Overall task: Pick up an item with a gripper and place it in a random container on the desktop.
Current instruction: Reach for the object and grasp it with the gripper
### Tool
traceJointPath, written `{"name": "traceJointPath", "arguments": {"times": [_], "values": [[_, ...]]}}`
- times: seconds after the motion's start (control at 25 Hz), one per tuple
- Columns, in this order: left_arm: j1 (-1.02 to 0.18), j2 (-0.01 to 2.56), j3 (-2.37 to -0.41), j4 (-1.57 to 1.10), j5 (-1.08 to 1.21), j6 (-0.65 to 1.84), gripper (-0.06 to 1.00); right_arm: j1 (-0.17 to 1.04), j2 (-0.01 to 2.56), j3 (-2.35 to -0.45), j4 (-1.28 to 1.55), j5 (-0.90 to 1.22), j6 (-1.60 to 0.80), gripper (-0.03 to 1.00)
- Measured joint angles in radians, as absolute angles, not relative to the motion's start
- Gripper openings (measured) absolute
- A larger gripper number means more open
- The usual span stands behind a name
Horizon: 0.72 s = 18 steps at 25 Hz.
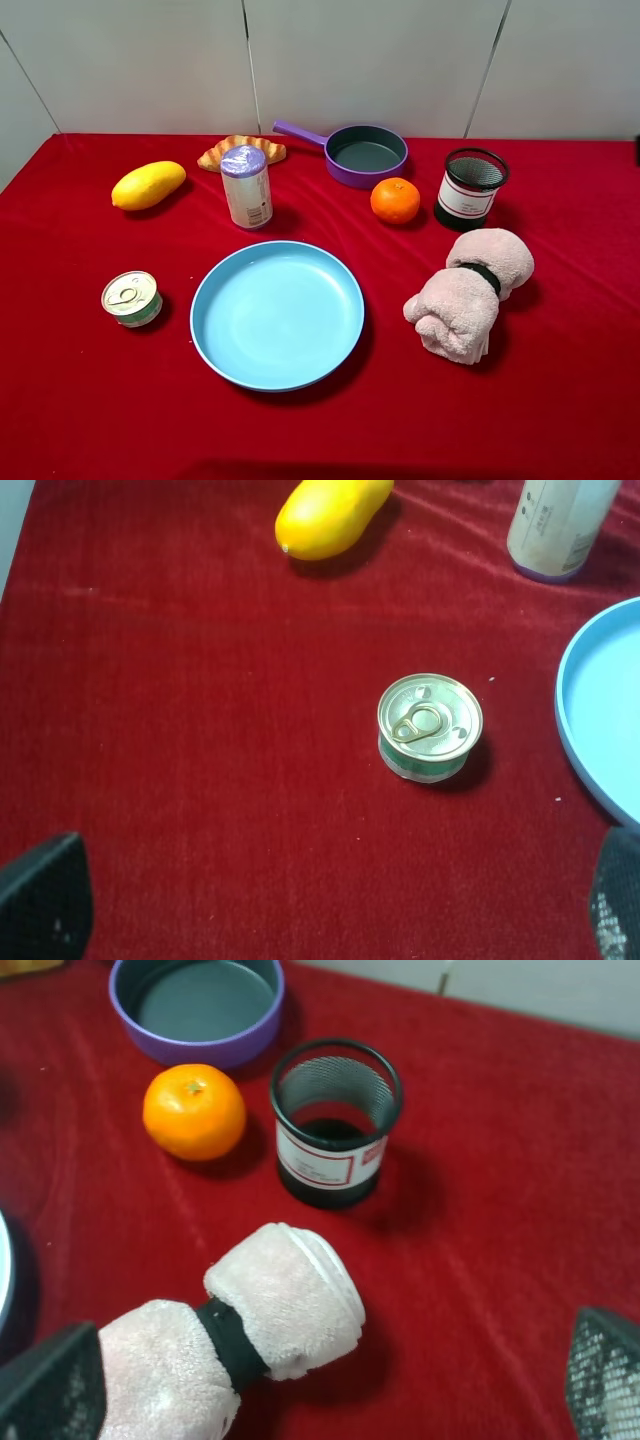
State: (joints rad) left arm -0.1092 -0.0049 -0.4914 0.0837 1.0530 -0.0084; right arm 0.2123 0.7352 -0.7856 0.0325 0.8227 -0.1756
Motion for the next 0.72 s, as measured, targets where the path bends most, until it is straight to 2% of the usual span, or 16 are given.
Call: {"name": "traceJointPath", "arguments": {"times": [0.4,0.72], "values": [[-0.109,-0.005,-0.491,0.084,1.053,-0.008,1.0,0.356,0.963,-0.886,0.017,0.772,-0.176,0.69],[-0.109,-0.005,-0.491,0.084,1.053,-0.008,1.0,0.424,1.12,-0.964,0.005,0.753,-0.176,0.69]]}}
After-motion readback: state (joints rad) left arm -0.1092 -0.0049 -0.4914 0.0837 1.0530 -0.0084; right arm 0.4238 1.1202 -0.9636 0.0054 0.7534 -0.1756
